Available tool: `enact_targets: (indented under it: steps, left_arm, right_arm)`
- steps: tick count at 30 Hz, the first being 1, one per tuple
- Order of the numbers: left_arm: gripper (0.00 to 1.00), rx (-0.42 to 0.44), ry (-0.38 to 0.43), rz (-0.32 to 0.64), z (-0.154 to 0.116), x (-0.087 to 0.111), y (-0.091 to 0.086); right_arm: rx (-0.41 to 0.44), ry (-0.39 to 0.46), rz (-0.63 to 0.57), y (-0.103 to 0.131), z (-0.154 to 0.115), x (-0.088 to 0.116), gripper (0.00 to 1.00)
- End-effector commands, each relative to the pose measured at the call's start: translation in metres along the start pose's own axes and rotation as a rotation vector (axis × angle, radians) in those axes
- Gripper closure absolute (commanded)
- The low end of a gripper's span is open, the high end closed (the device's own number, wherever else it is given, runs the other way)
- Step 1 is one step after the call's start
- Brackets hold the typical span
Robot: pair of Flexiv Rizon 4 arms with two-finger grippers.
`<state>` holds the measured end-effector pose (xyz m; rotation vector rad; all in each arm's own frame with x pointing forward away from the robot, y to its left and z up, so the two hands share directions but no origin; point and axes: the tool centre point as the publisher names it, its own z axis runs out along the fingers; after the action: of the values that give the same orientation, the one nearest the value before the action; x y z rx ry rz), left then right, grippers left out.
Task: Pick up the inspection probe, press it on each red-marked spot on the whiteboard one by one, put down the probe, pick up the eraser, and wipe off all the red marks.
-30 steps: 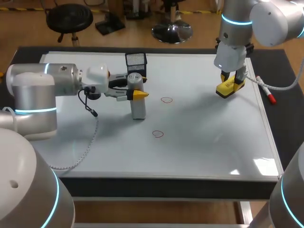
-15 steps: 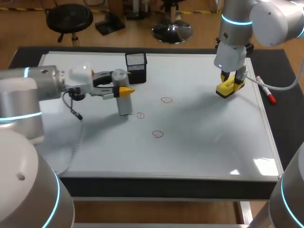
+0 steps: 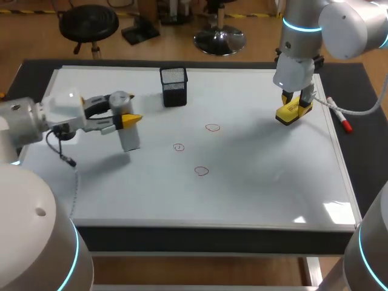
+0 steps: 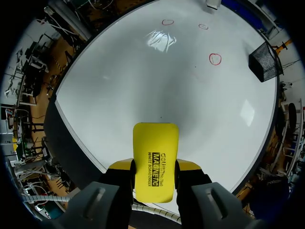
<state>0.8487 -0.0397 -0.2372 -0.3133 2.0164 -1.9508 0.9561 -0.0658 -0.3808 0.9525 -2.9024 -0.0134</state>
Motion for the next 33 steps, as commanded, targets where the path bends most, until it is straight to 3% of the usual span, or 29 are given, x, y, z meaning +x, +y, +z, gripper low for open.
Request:
enact_targets:
  steps: [1, 19, 33]
  left_arm:
    - [1.0, -0.005, -0.168, 0.002, -0.035, 0.012, -0.006]
    - [1.0, -0.015, -0.322, -0.001, -0.083, 0.033, -0.004]
    - [1.0, -0.018, -0.342, -0.003, -0.092, 0.04, -0.003]
  right_arm:
    - [0.001, 0.003, -0.001, -0.001, -0.001, 0.0, 1.0]
    - [0.001, 0.003, -0.001, -0.001, -0.001, 0.0, 1.0]
    - [0.001, 0.003, -0.001, -0.001, -0.001, 0.0, 1.0]
